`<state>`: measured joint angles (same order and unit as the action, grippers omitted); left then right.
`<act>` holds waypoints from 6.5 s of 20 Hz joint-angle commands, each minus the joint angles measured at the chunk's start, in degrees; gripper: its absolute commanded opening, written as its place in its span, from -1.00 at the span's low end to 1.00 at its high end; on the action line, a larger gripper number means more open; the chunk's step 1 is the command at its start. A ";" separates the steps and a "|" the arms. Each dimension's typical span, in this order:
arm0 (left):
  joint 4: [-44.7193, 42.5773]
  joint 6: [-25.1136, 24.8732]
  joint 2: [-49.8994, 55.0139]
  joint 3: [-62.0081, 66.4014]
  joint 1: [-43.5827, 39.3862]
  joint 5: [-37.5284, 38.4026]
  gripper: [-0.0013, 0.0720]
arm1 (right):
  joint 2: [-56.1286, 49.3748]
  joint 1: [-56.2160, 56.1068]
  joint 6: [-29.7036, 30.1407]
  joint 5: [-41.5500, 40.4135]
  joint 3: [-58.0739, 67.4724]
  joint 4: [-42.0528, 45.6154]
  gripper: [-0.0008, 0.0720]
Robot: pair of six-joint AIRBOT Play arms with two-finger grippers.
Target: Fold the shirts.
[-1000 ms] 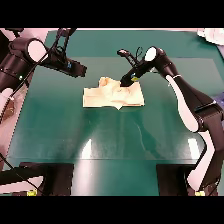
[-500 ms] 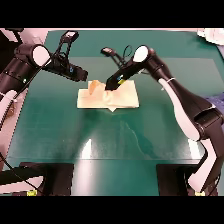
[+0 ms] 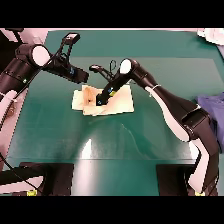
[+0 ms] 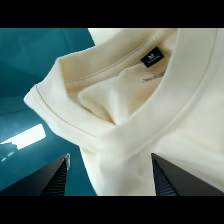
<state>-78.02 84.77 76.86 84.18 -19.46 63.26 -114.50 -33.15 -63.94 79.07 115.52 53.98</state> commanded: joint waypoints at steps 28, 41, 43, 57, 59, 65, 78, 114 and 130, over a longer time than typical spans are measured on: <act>24.79 -3.76 -6.97 -31.74 10.75 -5.07 0.08 | 22.51 31.32 -3.72 -2.60 -31.15 -0.46 0.65; 30.14 -9.29 -4.61 -32.87 10.58 -10.80 -0.88 | 22.45 26.47 -3.69 -5.92 -31.15 -0.24 0.65; 33.66 -14.23 -4.61 -32.85 10.58 -12.04 -0.90 | 22.45 26.77 -3.69 -6.12 -31.15 -0.17 0.65; 4.37 -19.12 -4.61 -18.03 10.69 -3.43 -0.90 | 21.05 30.25 -4.20 -3.72 -31.15 0.00 0.64; 3.63 -18.75 -4.61 -19.56 10.69 -1.75 -0.90 | 19.45 30.14 -4.68 -2.71 -31.15 -0.09 0.64; 3.37 -18.64 -4.61 -23.87 10.69 -2.78 -0.78 | 16.92 29.97 -5.11 -0.11 -31.17 -3.85 0.64; -11.34 -10.58 -11.67 -15.69 10.82 -1.88 0.98 | 16.94 25.46 -5.55 -16.02 -42.66 -17.84 0.92; 4.98 -3.78 -14.69 -15.61 10.80 10.03 0.98 | 6.88 41.03 -15.19 -14.03 0.66 -34.95 -0.92; 13.29 -2.25 -14.67 -15.61 10.80 13.70 0.98 | 16.52 89.64 -21.03 9.86 -5.16 -25.55 -0.93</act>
<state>-65.80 82.46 62.22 68.55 -8.62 76.75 -100.75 50.61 -82.28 83.83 110.41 21.67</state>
